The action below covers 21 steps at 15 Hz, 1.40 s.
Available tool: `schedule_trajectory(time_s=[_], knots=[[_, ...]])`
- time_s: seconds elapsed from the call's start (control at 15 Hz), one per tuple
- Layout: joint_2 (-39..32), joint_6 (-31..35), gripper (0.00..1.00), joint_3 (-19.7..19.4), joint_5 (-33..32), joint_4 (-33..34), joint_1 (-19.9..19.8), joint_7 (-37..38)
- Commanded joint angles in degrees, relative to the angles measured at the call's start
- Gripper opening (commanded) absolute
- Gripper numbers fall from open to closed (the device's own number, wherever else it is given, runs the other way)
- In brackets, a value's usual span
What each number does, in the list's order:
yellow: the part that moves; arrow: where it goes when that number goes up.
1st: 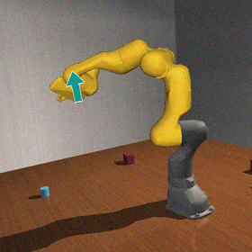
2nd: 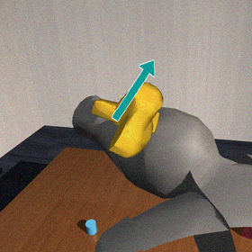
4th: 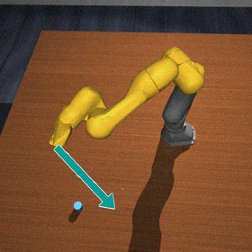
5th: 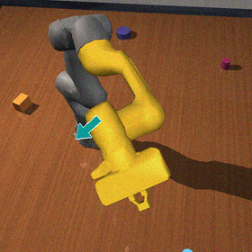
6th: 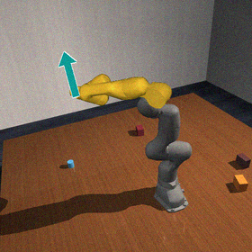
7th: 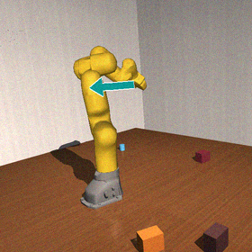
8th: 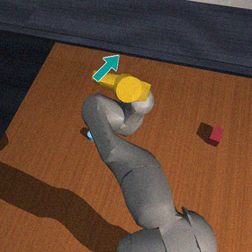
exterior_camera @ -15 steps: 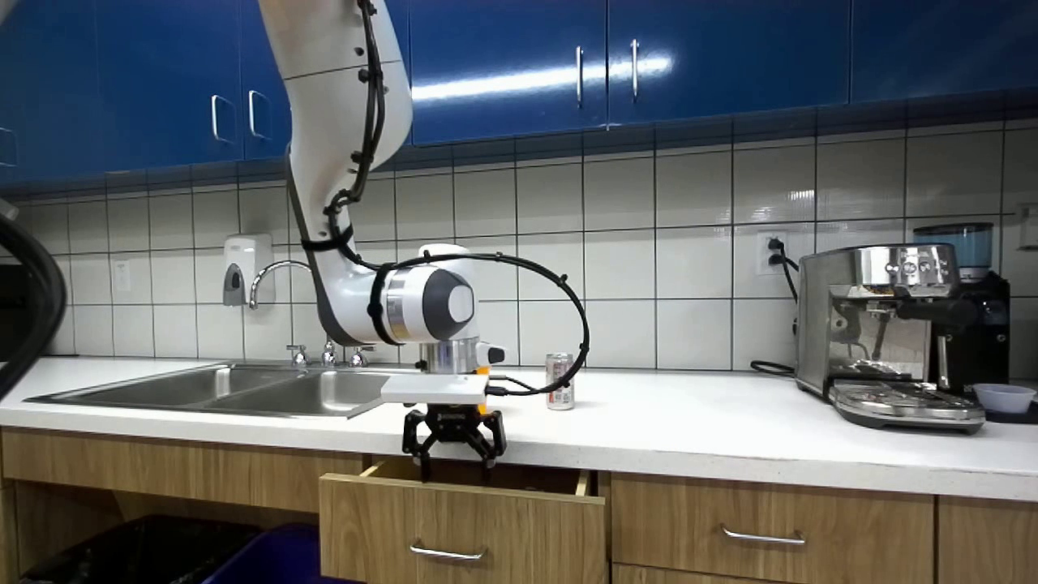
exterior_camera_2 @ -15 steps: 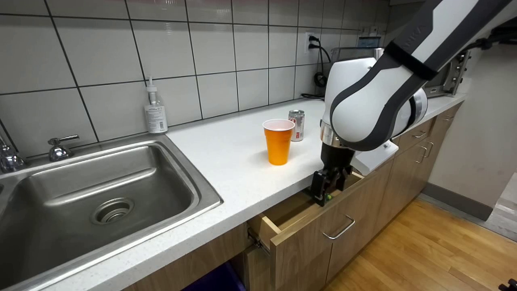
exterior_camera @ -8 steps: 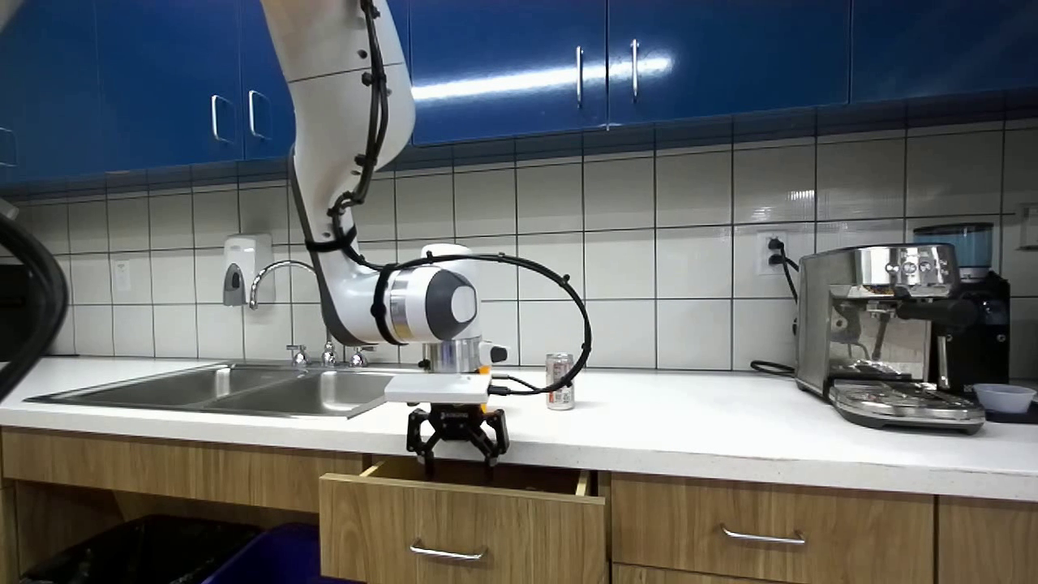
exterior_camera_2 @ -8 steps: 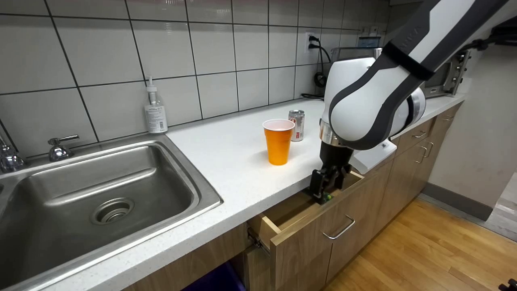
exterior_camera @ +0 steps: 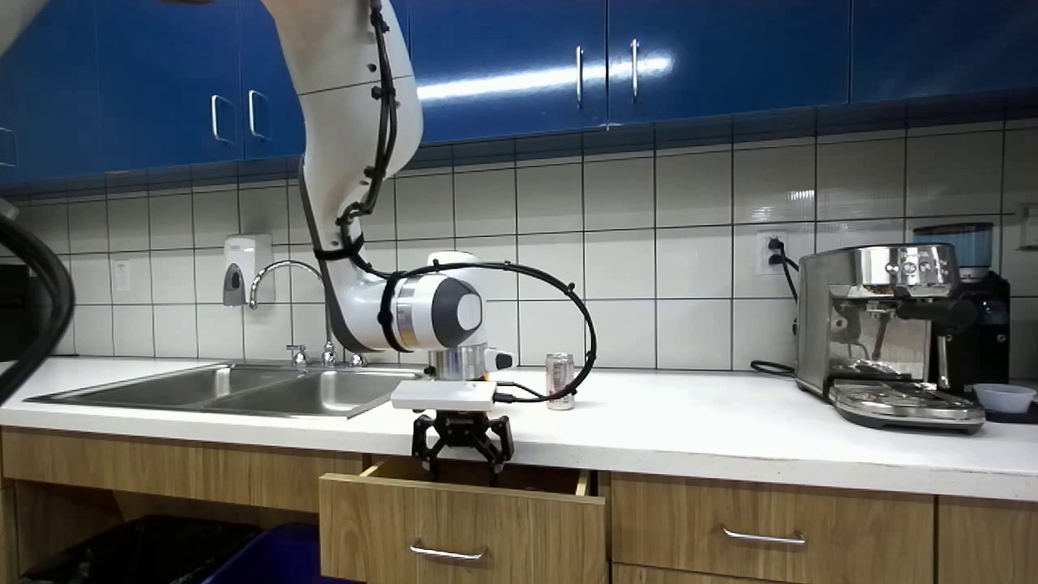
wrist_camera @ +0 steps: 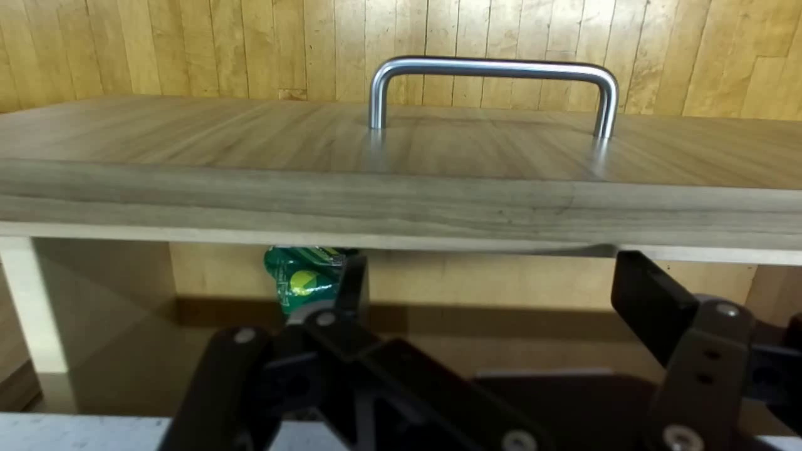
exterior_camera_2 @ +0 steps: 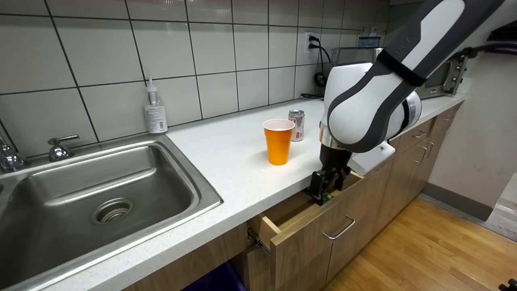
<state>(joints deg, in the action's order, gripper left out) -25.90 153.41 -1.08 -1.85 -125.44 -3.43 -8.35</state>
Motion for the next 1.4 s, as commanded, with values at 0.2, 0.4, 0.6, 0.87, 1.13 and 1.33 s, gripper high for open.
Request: schedule_trajectory(time_s=[0.2,0.4,0.6,0.87,1.13,1.33], knots=[[-0.5,-0.9,1.0,1.7,1.7,0.4,-1.1,-0.5],[0.5,-1.1,1.0,1.7,1.9,-0.8,-0.8,0.1],[1.2,-1.6,1.0,1.7,2.0,-1.9,-0.5,0.7],[2.4,-1.9,1.0,1.8,2.3,-3.6,-0.2,1.4],[4.0,-2.5,1.0,1.8,2.9,-5.6,-0.2,1.8],[5.2,-2.2,1.0,1.6,3.1,-7.3,0.1,2.4]])
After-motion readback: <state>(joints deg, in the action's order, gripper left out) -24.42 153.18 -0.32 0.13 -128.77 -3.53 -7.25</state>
